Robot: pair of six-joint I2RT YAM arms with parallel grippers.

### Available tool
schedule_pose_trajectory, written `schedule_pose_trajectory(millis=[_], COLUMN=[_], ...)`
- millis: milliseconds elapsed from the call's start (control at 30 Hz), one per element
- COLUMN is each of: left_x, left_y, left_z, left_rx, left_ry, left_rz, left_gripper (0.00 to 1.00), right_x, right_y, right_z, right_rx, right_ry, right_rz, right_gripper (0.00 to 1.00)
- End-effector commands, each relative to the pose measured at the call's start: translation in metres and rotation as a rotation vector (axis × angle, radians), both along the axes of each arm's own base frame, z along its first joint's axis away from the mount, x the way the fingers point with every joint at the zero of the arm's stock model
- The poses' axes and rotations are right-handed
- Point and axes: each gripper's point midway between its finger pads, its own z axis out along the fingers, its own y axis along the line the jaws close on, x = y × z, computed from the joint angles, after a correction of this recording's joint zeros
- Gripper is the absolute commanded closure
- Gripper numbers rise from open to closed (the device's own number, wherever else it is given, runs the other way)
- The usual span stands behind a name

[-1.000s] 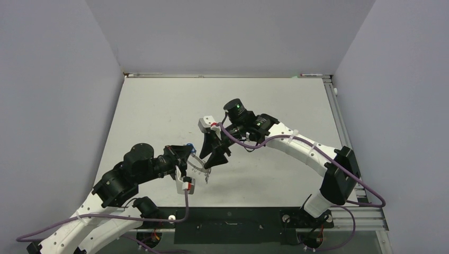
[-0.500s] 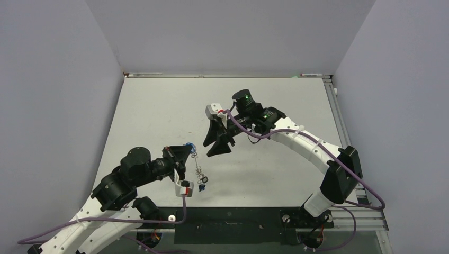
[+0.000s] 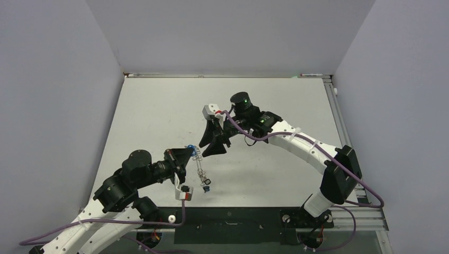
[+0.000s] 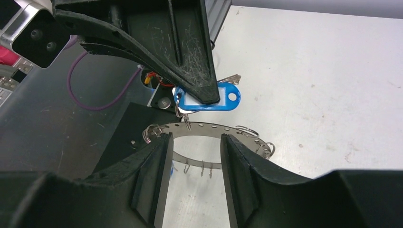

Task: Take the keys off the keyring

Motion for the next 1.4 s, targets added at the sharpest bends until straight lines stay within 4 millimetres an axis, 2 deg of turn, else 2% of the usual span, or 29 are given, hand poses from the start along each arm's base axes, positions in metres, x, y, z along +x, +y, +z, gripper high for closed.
schedule_pose_trajectory(millis=[0, 300, 567, 733, 867, 1033, 1200, 1367], left_x=[-0.002, -0.001, 0.0, 0.001, 0.003, 0.005, 0.007, 0.01], left_y=[-0.006, -0.006, -0.006, -0.006, -0.004, -0.003, -0.002, 0.001], left_z=[0.037, 0.041, 0.042, 0.041, 0.04, 0.042, 0.042, 0.039], left_rx=[-0.082, -0.093, -0.101, -0.105, -0.112, -0.122, -0.114, -0.089], left_ry=[-0.083, -0.085, -0.069, -0.07, -0.055, -0.056, -0.07, -0.116], left_rz=[-0.034, -0.028, -0.022, -0.016, 0.002, 0.02, 0.029, 0.037], left_gripper=[1.0, 1.0, 1.0, 1.0, 1.0, 1.0, 1.0, 1.0], right_x=[-0.011, -0.028, -0.035, -0.035, -0.034, -0.034, -0.031, -0.018], right_y=[0.002, 0.011, 0.015, 0.015, 0.013, 0.013, 0.014, 0.015], right_z=[0.016, 0.008, 0.005, 0.004, -0.002, -0.005, -0.001, 0.01], right_rx=[0.079, 0.084, 0.086, 0.081, 0.073, 0.061, 0.063, 0.098], right_ry=[-0.041, -0.015, -0.003, 0.0, 0.001, 0.016, 0.093, 0.213], right_rz=[0.039, 0.08, 0.098, 0.091, 0.077, 0.071, 0.031, -0.056], right_gripper=[0.58, 0.58, 0.63, 0.69, 0.77, 0.94, 0.95, 0.95])
